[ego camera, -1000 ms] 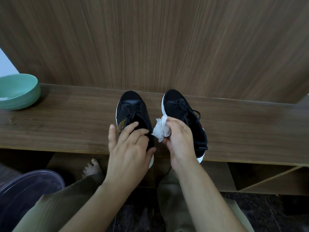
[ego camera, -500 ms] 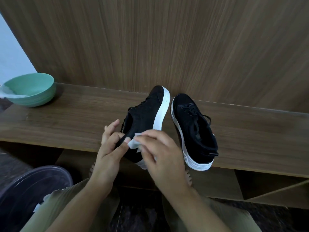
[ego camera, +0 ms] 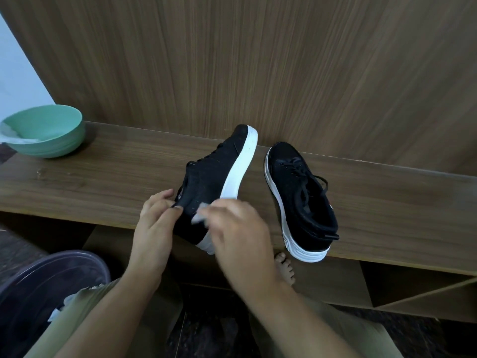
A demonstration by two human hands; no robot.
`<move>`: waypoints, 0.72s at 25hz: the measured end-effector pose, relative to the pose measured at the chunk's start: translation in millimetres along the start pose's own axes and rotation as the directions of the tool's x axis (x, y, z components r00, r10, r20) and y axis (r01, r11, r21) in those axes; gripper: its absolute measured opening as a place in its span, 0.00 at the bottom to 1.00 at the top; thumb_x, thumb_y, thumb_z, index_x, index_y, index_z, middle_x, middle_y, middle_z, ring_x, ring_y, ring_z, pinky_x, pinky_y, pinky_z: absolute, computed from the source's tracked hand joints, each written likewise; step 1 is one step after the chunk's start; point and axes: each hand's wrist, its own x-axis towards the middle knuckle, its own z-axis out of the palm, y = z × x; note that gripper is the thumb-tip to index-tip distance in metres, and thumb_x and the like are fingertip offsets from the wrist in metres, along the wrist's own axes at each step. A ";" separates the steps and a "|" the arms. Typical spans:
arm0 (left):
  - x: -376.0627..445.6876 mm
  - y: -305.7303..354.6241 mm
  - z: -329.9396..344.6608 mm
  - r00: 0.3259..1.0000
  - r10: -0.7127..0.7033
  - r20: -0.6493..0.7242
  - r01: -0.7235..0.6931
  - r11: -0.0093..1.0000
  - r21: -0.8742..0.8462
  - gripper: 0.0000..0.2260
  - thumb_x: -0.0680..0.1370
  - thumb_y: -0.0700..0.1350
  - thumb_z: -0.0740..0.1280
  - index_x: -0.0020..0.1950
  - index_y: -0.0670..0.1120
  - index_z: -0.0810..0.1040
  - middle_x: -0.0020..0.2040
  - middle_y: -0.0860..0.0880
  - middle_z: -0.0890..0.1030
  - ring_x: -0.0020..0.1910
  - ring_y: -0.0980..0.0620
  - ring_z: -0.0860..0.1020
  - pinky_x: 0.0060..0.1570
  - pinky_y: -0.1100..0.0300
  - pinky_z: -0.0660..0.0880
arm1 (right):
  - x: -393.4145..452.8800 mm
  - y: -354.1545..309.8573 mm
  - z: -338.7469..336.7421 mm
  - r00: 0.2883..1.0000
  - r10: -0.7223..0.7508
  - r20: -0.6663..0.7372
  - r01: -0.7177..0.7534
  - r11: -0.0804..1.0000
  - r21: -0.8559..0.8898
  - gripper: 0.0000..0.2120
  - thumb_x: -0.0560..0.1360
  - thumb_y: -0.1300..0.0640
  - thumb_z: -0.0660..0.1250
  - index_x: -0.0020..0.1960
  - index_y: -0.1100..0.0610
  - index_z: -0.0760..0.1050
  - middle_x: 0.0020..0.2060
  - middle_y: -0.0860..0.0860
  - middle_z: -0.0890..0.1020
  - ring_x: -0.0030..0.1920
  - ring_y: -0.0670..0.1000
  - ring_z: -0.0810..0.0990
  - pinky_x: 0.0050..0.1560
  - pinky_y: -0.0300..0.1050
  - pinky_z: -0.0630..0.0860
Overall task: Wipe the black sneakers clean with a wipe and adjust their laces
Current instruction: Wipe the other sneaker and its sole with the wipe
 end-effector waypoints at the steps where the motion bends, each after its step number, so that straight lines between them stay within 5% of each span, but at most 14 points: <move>1: 3.2 0.2 -0.7 0.999 0.031 -0.036 -0.028 0.997 0.078 0.09 0.77 0.42 0.62 0.40 0.50 0.78 0.59 0.57 0.74 0.61 0.55 0.72 0.64 0.54 0.66 | -8.4 -6.7 1.6 0.995 -0.083 0.049 0.083 0.997 -0.002 0.12 0.73 0.57 0.60 0.48 0.52 0.82 0.47 0.47 0.81 0.47 0.50 0.78 0.46 0.42 0.75; 5: 11.2 -6.5 -1.0 0.987 0.160 0.005 -0.146 0.885 0.443 0.15 0.77 0.53 0.63 0.53 0.42 0.77 0.56 0.52 0.71 0.55 0.54 0.71 0.53 0.60 0.65 | -1.9 1.7 8.1 0.977 -0.204 0.058 0.202 0.979 0.027 0.11 0.74 0.55 0.61 0.47 0.53 0.82 0.46 0.48 0.81 0.47 0.51 0.75 0.49 0.41 0.73; 11: 11.9 -6.7 -0.2 0.988 0.152 0.027 -0.148 0.890 0.430 0.08 0.78 0.49 0.61 0.49 0.45 0.73 0.56 0.52 0.66 0.56 0.54 0.69 0.54 0.60 0.64 | 23.4 49.2 4.0 0.947 0.321 -0.020 -0.309 0.926 0.216 0.10 0.75 0.58 0.68 0.54 0.51 0.82 0.48 0.44 0.80 0.45 0.40 0.76 0.47 0.36 0.71; 15: 19.7 -6.4 -7.2 0.977 0.211 -0.008 -0.180 0.852 0.491 0.13 0.77 0.51 0.63 0.50 0.41 0.75 0.57 0.50 0.64 0.59 0.48 0.68 0.58 0.56 0.65 | -7.6 18.5 -2.6 0.994 0.106 0.023 -0.109 0.970 0.217 0.10 0.73 0.62 0.66 0.50 0.52 0.83 0.47 0.45 0.80 0.46 0.41 0.77 0.48 0.32 0.72; 18: 24.7 2.4 -17.4 0.947 0.320 -0.007 -0.247 0.745 0.620 0.11 0.75 0.51 0.65 0.49 0.44 0.77 0.63 0.46 0.64 0.64 0.45 0.65 0.64 0.40 0.63 | -19.8 0.5 -3.4 0.977 -0.147 0.154 0.119 0.977 0.180 0.11 0.71 0.61 0.64 0.48 0.52 0.82 0.46 0.47 0.79 0.45 0.45 0.78 0.44 0.37 0.75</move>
